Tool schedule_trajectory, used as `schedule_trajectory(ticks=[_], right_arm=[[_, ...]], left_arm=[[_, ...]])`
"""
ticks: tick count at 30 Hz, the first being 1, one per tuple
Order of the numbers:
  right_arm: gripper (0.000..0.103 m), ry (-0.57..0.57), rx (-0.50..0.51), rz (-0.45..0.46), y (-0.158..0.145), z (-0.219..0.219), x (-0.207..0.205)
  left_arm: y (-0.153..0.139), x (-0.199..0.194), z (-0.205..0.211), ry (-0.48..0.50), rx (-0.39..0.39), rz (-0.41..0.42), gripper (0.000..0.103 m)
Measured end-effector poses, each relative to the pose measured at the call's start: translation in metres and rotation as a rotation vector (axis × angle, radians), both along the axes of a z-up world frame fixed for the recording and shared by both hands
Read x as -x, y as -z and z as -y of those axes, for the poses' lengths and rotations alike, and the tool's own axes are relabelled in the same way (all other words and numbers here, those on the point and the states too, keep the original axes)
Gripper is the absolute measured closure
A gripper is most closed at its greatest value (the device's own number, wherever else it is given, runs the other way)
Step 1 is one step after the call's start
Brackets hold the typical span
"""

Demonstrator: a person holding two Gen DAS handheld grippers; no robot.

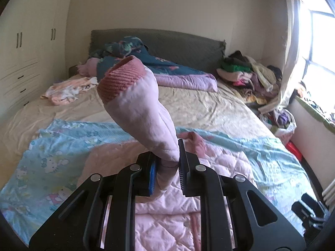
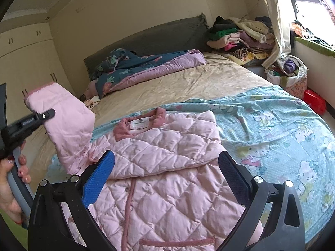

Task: Fold large clothes
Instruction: 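Fold the sleeve across the jacket body toward the collar with the left gripper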

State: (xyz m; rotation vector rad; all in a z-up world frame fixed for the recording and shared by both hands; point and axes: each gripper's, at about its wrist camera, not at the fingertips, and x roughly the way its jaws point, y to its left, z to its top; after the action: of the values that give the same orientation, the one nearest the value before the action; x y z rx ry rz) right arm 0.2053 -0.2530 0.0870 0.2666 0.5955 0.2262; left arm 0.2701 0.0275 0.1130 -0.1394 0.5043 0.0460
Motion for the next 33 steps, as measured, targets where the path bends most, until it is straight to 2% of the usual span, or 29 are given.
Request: schedule_trajectory(ticks=[8, 18, 26, 30, 33], right_arm=[[0.004, 0.035, -0.017, -0.026, 0.013, 0.015, -0.004], [0.004, 0.067, -0.034, -0.068, 0.029, 0.028, -0.008], [0.004, 0.097, -0.037, -0.096, 0.041, 0.038, -0.013], [0.004, 0.110, -0.037, -0.110, 0.046, 0.044, -0.016], [0.004, 0.121, -0.039, -0.118, 0.050, 0.048, -0.017]], left_arm=[[0.033, -0.011, 0.034, 0.072, -0.043, -0.070, 0.093], [0.092, -0.020, 0.075, 0.171, -0.109, -0.185, 0.091], [0.123, -0.023, 0.101, 0.253, -0.184, -0.246, 0.088], [0.141, -0.022, 0.113, 0.291, -0.227, -0.284, 0.078], [0.150, -0.018, 0.123, 0.335, -0.237, -0.313, 0.055]])
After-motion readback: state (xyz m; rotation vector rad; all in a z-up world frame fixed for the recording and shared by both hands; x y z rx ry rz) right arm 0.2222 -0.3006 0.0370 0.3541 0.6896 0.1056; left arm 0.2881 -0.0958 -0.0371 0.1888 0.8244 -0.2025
